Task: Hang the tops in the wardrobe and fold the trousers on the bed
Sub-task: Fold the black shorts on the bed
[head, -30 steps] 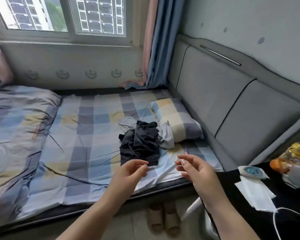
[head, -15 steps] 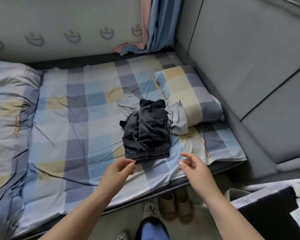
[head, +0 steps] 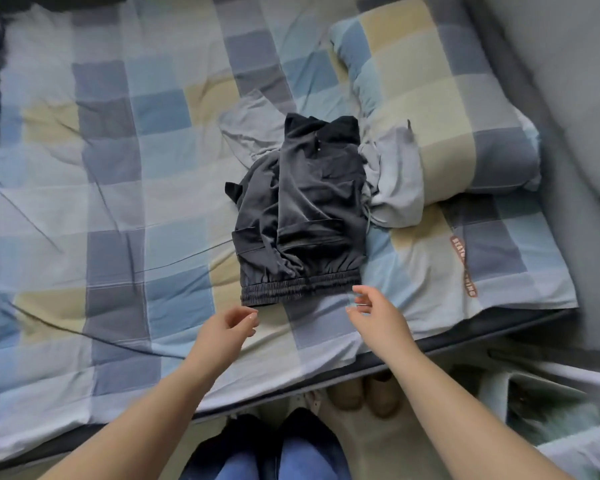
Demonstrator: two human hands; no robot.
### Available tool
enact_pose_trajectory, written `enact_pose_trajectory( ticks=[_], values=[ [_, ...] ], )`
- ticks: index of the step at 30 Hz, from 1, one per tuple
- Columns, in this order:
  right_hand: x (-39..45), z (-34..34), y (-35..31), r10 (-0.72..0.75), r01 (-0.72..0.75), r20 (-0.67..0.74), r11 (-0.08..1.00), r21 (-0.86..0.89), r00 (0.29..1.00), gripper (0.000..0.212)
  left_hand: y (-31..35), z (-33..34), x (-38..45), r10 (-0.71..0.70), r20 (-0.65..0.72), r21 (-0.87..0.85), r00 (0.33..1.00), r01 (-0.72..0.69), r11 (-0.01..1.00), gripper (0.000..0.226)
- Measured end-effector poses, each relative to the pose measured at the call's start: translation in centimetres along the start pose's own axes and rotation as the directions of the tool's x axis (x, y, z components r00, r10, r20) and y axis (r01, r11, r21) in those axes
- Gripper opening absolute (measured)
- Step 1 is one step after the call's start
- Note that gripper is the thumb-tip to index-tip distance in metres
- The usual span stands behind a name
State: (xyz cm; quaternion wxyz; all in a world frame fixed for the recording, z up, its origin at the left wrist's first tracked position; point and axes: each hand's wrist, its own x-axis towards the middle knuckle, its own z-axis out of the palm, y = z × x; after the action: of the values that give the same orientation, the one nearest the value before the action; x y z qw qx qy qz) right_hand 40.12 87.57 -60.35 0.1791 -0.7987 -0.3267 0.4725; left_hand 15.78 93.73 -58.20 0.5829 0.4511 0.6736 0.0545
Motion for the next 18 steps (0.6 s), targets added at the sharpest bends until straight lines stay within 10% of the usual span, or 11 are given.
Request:
enact_pose_trajectory(
  ticks=[11,18],
  values=[
    [14.7,6.9,8.8,-0.108,0.138,0.087,0.697,-0.704,0.990,0.066,-11.9,3.0,15.6,-0.112,-0.035,0.107,0.993,0.115,0.988,0.083],
    [18.9,7.7,10.4,-0.367,0.224,0.036,0.484,-0.846,0.930,0.068,-13.9,5.6,19.1,0.122,-0.216,-0.018,0.969,-0.129,0.992,0.044]
  ],
)
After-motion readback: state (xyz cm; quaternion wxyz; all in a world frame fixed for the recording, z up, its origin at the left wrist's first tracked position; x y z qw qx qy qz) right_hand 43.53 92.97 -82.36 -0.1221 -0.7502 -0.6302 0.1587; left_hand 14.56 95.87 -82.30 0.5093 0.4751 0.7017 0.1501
